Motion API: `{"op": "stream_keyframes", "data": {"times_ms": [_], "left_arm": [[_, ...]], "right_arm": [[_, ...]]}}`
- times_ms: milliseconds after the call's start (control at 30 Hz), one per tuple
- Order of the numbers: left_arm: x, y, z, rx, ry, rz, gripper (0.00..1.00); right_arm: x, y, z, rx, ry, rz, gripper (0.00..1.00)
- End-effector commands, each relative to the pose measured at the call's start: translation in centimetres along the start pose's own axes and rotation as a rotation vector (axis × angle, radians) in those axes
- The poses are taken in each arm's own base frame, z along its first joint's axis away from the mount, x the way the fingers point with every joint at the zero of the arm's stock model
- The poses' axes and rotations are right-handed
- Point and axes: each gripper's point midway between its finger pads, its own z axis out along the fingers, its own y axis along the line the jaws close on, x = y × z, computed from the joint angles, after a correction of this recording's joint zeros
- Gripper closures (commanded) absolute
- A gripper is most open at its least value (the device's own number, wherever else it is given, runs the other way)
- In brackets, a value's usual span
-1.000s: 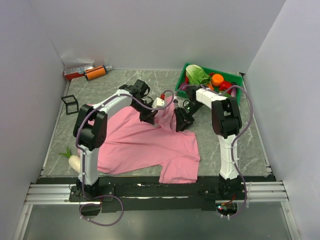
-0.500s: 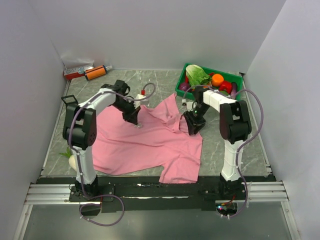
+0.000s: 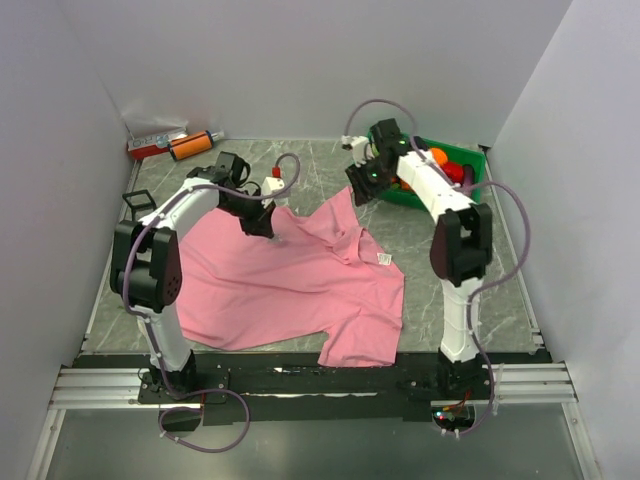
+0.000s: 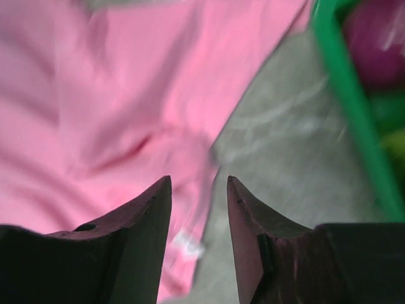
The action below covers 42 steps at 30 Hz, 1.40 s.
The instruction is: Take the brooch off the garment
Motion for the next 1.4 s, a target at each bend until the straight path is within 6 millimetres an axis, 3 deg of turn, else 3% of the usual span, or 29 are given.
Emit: {"op": "stream_keyframes", "data": {"times_ms": [0, 200, 267, 300, 367, 400, 433, 467, 500, 533, 600, 667, 700, 767, 800, 867, 900, 967, 1000, 1167, 1200, 1233, 1267, 1300, 1367], "left_arm": [[-2.0, 0.4, -2.4, -0.002, -0.096, -0.001, 0.99], [-1.0, 2.1, -4.3, -0.037, -0.112, -0.047, 0.99], [-1.0, 2.4, -4.6, -0.05, -0.113, -0.043, 0.99], [-1.0, 2.5, -4.7, -0.053, -0.111, -0.04, 0.99], [-1.1, 2.5, -4.9, -0.059, -0.11, -0.035, 0.99], [-1.1, 2.5, -4.9, -0.059, -0.113, -0.036, 0.99], [-1.2, 2.5, -4.9, -0.06, -0.117, -0.034, 0.99], [-1.3, 2.4, -4.9, -0.06, -0.121, -0.04, 0.99], [-1.3, 2.5, -4.9, -0.061, -0.124, -0.044, 0.99], [-1.4, 2.5, -4.9, -0.063, -0.13, -0.046, 0.99], [-1.5, 2.4, -4.9, -0.064, -0.133, -0.054, 0.99], [-1.4, 2.5, -4.9, -0.075, -0.129, -0.054, 0.99], [-1.5, 2.5, -5.1, -0.088, -0.13, -0.047, 0.99], [-1.3, 2.8, -5.1, -0.112, -0.128, -0.038, 0.99], [-1.4, 2.8, -5.3, -0.125, -0.132, -0.025, 0.99], [-1.3, 3.0, -5.1, -0.152, -0.138, 0.0, 0.99], [-1.8, 2.8, -5.3, -0.179, -0.138, 0.031, 0.99], [-1.8, 2.5, -4.3, -0.204, -0.13, 0.097, 0.99], [-2.0, 2.4, -4.6, -0.244, -0.118, 0.134, 0.99], [-1.1, 0.6, -1.5, -0.272, -0.085, 0.283, 0.99], [-2.0, 0.8, -1.5, -0.304, -0.109, 0.328, 0.98], [-1.0, 0.6, -0.8, -0.317, -0.093, 0.329, 0.99], [-1.3, 0.1, -0.1, -0.319, -0.1, 0.355, 0.99], [-1.8, -0.2, 0.0, -0.33, -0.115, 0.382, 0.99], [-2.3, -0.8, 1.0, -0.331, -0.124, 0.43, 0.99]], "right_arm": [[-0.9, -2.8, 4.8, 0.142, 0.058, -0.168, 0.53], [0.0, -2.1, 7.8, 0.13, 0.088, -0.338, 0.55], [0.1, -3.0, 8.4, 0.195, 0.123, -0.366, 0.56], [0.8, -3.3, 9.7, 0.212, 0.163, -0.375, 0.56], [0.0, -4.5, 9.8, 0.271, 0.179, -0.382, 0.57], [0.5, -5.4, 11.0, 0.297, 0.206, -0.376, 0.57], [-1.3, -6.2, 11.1, 0.344, 0.162, -0.388, 0.57], [-1.6, -7.8, 10.9, 0.43, 0.176, -0.39, 0.55], [-1.5, -8.9, 12.0, 0.468, 0.184, -0.391, 0.54], [-3.7, -9.9, 11.4, 0.536, 0.131, -0.391, 0.54], [-5.3, -11.5, 10.7, 0.641, 0.1, -0.377, 0.54], [-8.0, -12.0, 9.1, 0.702, 0.012, -0.362, 0.55], [-9.3, -11.9, 7.3, 0.723, -0.035, -0.347, 0.54], [-10.1, -11.3, 6.2, 0.714, -0.086, -0.332, 0.54], [-11.1, -10.3, 4.2, 0.707, -0.137, -0.303, 0.53], [-11.7, -8.2, 3.5, 0.6, -0.186, -0.279, 0.51], [-11.6, -6.8, 2.2, 0.548, -0.197, -0.231, 0.5], [-11.8, -3.3, 1.8, 0.366, -0.235, -0.213, 0.45], [-11.6, -1.5, 0.6, 0.296, -0.245, -0.18, 0.43], [-8.5, 4.3, -0.7, 0.067, -0.202, -0.072, 0.4], [-8.5, 5.5, -2.7, 0.039, -0.225, -0.06, 0.39], [-6.4, 6.4, -2.2, 0.001, -0.177, -0.04, 0.39], [-6.0, 7.3, -3.5, -0.024, -0.192, -0.036, 0.39], [-4.2, 8.0, -2.9, -0.049, -0.149, 0.004, 0.39], [-3.0, 9.0, -3.3, -0.082, -0.13, 0.033, 0.38]]}}
